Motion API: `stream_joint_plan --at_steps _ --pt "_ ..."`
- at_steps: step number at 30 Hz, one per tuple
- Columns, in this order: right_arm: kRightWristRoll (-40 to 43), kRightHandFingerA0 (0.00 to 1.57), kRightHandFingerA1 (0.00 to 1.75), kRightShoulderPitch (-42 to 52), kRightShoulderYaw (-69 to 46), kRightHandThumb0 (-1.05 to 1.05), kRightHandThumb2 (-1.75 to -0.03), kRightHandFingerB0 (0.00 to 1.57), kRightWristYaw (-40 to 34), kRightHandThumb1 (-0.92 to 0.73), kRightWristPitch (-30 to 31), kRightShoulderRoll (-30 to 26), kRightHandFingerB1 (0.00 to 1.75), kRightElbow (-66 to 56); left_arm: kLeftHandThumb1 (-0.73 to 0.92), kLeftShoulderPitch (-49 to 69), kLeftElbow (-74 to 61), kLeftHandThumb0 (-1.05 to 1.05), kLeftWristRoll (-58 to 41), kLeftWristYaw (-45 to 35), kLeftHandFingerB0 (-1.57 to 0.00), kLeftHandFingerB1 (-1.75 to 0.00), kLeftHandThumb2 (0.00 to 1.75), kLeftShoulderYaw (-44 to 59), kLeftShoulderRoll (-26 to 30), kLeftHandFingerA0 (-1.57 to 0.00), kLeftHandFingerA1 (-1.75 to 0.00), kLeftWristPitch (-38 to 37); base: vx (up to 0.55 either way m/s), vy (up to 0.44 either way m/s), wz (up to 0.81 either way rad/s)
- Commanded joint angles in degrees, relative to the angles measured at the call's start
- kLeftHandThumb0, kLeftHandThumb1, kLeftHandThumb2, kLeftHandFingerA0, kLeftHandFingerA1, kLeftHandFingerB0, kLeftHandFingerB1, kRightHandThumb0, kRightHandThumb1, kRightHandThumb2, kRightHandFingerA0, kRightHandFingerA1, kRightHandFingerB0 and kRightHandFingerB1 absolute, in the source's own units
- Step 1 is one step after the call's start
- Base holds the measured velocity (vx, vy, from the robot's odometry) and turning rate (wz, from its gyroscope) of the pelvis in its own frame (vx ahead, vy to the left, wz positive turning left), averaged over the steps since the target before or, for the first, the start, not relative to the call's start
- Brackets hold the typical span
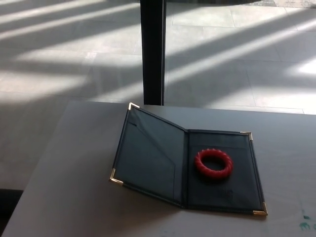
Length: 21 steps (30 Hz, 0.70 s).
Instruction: There is a diary kept infront of the robot and the robot uses its right hand to grab its cover and puses it to the left to open it.
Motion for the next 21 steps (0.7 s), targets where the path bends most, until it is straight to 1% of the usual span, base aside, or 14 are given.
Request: stream_joint_plan --at_steps 1,2,5,7,8,10,11,12,15,16,17,18,19,21 --pt "2.9 0.54 1.11 0.9 0.2 -0.76 -0.72 0.39 -2.4 -0.92 -4.1 3.0 0.86 2.0 0.92 0.7 -0.6 -0.91 -0.5 -0.9 -0.26 -0.67 0.98 0.0 0.2 -0.35 -0.84 -1.5 0.00 0.000 0.00" --pt "3.3 0.72 1.04 0.7 0.7 -0.75 -1.13 0.53 -3.7 -0.71 -3.9 4.3 0.84 1.4 0.92 0.7 -0.5 -0.94 -0.6 -0.7 -0.24 -0.66 0.99 0.2 0.2 -0.36 -0.85 -1.8 0.00 0.000 0.00" --pt "3.6 0.69 1.00 0.0 1.5 -0.73 -1.12 0.55 -6.1 -0.69 -3.2 5.7 0.84 1.2 0.92 0.2 0.7 -0.89 -0.9 -1.1 -0.25 -0.63 0.97 0.5 0.6 -0.35 -0.82 -1.7 0.00 0.000 0.00" --pt "4.2 0.70 1.00 0.5 1.8 -0.74 -1.12 0.56 -6.5 -0.69 -2.9 6.1 0.84 0.2 0.89 0.0 1.0 -0.82 -0.9 -1.2 -0.30 -0.68 1.24 0.5 0.5 -0.36 -0.78 -2.0 0.00 0.000 0.00" --pt "4.2 0.68 1.02 1.1 2.3 -0.72 -1.13 0.59 -6.2 -0.69 -2.9 6.6 0.87 -0.7 0.92 -0.2 1.3 -0.88 -0.9 -1.4 -0.28 -0.68 0.97 0.4 0.5 -0.34 -0.83 -1.8 0.00 0.000 0.00" --pt "4.0 0.71 1.02 1.9 3.2 -0.68 -1.13 0.54 -6.1 -0.71 -3.0 6.7 0.83 -1.0 0.92 -0.2 1.4 -0.90 -0.7 -1.8 -0.27 -0.67 0.98 0.3 0.4 -0.35 -0.83 -2.3 0.00 0.000 0.00" --pt "4.2 0.63 1.13 2.6 3.3 -0.78 -0.75 0.50 -4.5 -0.92 -4.6 6.5 0.89 1.2 0.92 -0.4 1.3 -0.91 -0.4 -1.5 -0.26 -0.66 0.98 0.0 0.4 -0.35 -0.84 -1.8 0.00 0.000 0.00" --pt "4.4 0.64 1.16 3.0 3.5 -0.76 -0.74 0.51 -4.3 -0.92 -4.9 6.6 0.90 1.5 0.92 -0.4 1.0 -0.91 -0.4 -1.3 -0.26 -0.67 0.99 -0.2 0.3 -0.35 -0.86 -1.5 0.00 0.000 0.00" --pt "5.3 0.67 1.03 3.7 4.0 -0.76 -1.17 0.57 -4.6 -0.75 -5.4 6.6 0.86 2.2 0.92 -0.6 0.6 -0.90 -0.3 -0.9 -0.29 -0.69 0.96 -0.4 0.3 -0.36 -0.90 -1.4 0.00 0.000 0.00" --pt "5.4 0.62 1.19 4.1 4.3 -0.76 -0.74 0.47 -4.4 -0.92 -5.3 6.6 0.91 1.9 0.92 -0.7 0.8 -0.91 -0.2 -0.9 -0.28 -0.68 0.95 -0.5 0.3 -0.35 -0.88 -1.6 0.00 0.000 0.00" --pt "5.2 0.60 1.18 4.5 5.3 -0.76 -0.75 0.45 -3.8 -0.92 -5.0 6.1 0.89 2.0 0.92 -0.4 0.3 -0.91 0.0 -0.7 -0.26 -0.69 0.97 -0.7 0.0 -0.36 -0.90 -1.9 0.00 0.000 0.00" --pt "4.9 0.69 1.04 5.0 6.0 -0.74 -1.18 0.46 -3.0 -0.76 -5.2 5.9 0.82 2.1 0.92 -0.3 0.4 -0.92 0.3 -0.7 -0.25 -0.67 0.98 -1.0 0.0 -0.35 -0.87 -2.1 0.00 0.000 0.00" --pt "4.9 0.58 1.16 5.2 6.3 -0.77 -0.80 0.45 -2.8 -0.92 -5.4 5.8 0.89 2.2 0.92 -0.4 0.7 -0.93 0.2 -0.8 -0.25 -0.65 0.97 -1.0 0.1 -0.35 -0.87 -2.2 0.00 0.000 0.00" --pt "5.4 0.58 1.16 5.4 6.8 -0.77 -0.80 0.45 -3.3 -0.92 -5.6 5.8 0.89 2.2 0.92 -0.5 1.0 -0.93 -0.1 -0.8 -0.25 -0.65 0.97 -0.8 0.1 -0.35 -0.87 -2.2 0.00 0.000 0.00"
